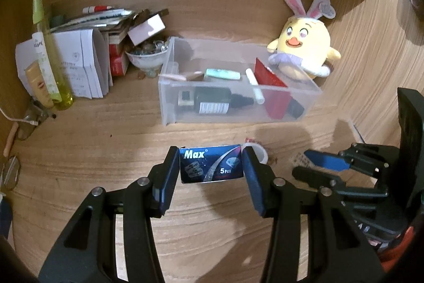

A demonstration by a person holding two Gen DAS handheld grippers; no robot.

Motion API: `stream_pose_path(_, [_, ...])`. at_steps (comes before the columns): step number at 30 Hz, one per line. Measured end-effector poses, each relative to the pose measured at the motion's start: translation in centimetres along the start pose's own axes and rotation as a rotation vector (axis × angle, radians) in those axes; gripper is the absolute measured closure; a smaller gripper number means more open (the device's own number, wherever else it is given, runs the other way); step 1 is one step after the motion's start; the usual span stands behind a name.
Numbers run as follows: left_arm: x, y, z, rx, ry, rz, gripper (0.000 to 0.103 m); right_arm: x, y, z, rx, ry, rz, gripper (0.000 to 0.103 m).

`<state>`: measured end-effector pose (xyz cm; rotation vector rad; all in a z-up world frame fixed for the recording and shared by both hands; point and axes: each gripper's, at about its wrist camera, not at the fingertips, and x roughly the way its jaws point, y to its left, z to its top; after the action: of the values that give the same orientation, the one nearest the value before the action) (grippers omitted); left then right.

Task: Organize objects
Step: 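Grasp the blue Max box with the left gripper while the right grasps the beige eraser, then carry the Max box and eraser over the clear bin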

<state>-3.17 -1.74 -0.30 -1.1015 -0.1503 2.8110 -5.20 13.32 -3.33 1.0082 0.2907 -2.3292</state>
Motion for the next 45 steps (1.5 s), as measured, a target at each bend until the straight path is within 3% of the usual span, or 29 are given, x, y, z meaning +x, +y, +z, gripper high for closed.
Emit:
stream_pose_path(27, [-0.3,-2.3,6.3,0.064,-0.139,-0.005,0.055,-4.2,-5.6,6.1,0.083,-0.209,-0.091,0.081])
stream_pose_path(45, [1.7,0.1,10.2,-0.037,-0.131,-0.054,0.055,-4.3,-7.9,9.5,0.099,-0.259,-0.135,0.081])
